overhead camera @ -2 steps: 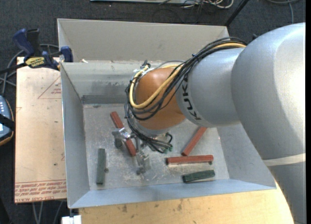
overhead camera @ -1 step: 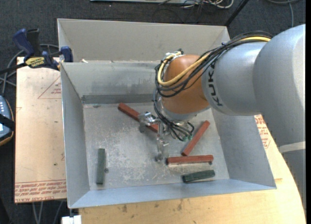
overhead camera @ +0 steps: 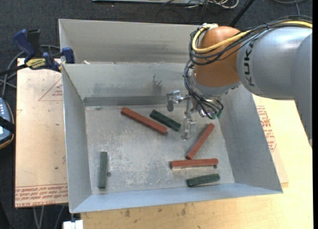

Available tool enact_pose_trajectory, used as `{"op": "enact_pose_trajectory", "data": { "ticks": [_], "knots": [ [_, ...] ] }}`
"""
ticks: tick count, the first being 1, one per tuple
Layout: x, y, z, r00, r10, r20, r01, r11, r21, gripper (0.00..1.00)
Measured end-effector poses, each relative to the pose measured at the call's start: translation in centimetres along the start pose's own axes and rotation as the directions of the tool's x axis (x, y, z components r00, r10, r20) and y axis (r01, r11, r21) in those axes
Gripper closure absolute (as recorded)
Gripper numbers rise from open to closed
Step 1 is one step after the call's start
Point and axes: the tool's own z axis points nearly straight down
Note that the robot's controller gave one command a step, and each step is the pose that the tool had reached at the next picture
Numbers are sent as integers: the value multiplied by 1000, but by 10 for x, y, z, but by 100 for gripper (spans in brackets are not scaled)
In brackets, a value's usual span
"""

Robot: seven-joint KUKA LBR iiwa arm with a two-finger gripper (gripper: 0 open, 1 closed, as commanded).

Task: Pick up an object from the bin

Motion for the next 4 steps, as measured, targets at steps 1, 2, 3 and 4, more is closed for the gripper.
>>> {"op": "enact_pose_trajectory", "data": {
  "ticks": [1, 2, 3, 4],
  "knots": [
    [-9, -6, 49, 1000, 17, -10, -17, 1000, -6, 0],
    [-10, -7, 46, 1000, 18, -7, -18, 1000, -6, 100],
    [-14, -20, -32, 998, 65, 0, -65, 998, -3, 100],
    [-12, -19, -26, 998, 65, -8, -65, 998, -6, 0]
  ]
}}
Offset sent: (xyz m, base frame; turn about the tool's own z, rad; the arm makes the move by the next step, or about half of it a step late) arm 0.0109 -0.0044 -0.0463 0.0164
